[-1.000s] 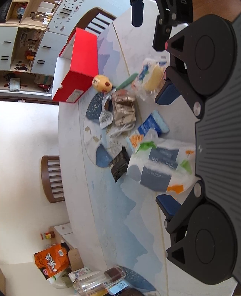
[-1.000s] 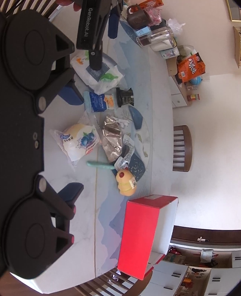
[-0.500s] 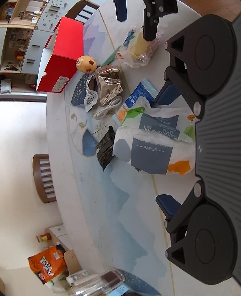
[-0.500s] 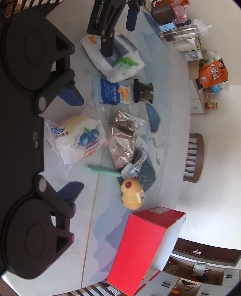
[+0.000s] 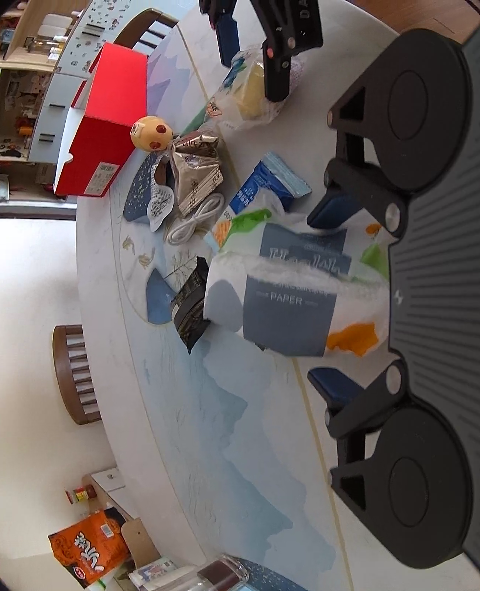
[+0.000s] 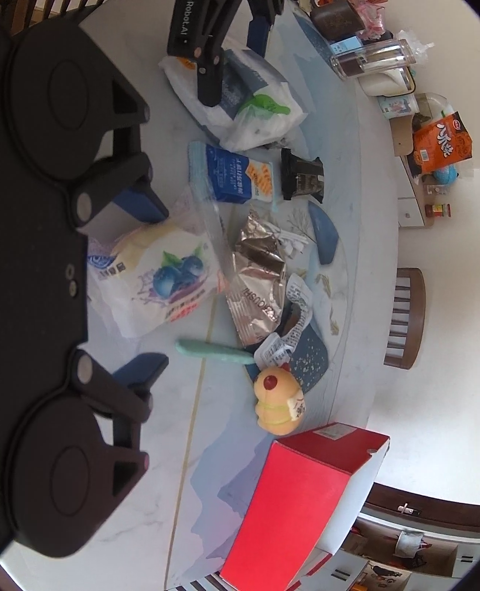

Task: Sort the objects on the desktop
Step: 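Grasp the tissue pack with the left tool while the right tool grasps the bread bag, then lift both held packs and carry them over the red shoebox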

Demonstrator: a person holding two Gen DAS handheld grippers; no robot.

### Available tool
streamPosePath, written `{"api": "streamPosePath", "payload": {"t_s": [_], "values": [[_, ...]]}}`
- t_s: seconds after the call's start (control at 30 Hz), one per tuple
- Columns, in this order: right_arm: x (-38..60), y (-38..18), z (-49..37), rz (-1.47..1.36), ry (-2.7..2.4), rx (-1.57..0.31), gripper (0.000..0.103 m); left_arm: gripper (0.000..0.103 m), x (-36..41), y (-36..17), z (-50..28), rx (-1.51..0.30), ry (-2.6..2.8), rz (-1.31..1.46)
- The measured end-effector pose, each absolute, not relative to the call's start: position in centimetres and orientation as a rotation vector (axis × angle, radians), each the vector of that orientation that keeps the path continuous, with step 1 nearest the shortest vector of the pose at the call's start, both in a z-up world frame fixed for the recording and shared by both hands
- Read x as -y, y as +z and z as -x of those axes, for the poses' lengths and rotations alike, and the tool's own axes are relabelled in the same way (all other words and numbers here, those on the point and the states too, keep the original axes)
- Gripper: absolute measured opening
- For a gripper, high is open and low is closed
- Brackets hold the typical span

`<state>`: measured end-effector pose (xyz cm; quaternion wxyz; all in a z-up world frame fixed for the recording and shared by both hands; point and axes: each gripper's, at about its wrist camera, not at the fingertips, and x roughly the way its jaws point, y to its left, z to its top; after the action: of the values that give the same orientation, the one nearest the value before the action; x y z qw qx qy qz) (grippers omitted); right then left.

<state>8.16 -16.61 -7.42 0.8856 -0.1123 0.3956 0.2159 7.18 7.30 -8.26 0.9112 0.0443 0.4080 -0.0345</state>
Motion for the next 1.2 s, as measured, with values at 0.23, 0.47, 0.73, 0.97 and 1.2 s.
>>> {"api": "streamPosePath", "payload": {"t_s": [0.23, 0.47, 0.73, 0.97, 1.2], "values": [[16.0, -7.4, -8.2, 0.255, 0.442, -0.846, 0.056, 0.067, -7.4, -8.0, -7.2, -0.841, -0.085, -0.097], [15.9, -7.0, -8.1, 0.259, 0.431, -0.856, 0.054, 0.052, -8.3, -7.7, -7.5, -0.858, -0.125, -0.043], [15.8, -5.2, -8.3, 0.239, 0.407, -0.861, 0.054, 0.048, -10.1, -6.4, -7.3, -0.875, -0.193, -0.003], [15.8, -3.1, -8.5, 0.194, 0.366, -0.848, 0.054, 0.048, -11.4, -4.4, -7.2, -0.871, -0.203, 0.003], [16.4, -1.1, -8.7, 0.15, 0.319, -0.847, 0.054, 0.048, -11.0, -2.4, -7.9, -0.842, -0.255, 0.006]]}}
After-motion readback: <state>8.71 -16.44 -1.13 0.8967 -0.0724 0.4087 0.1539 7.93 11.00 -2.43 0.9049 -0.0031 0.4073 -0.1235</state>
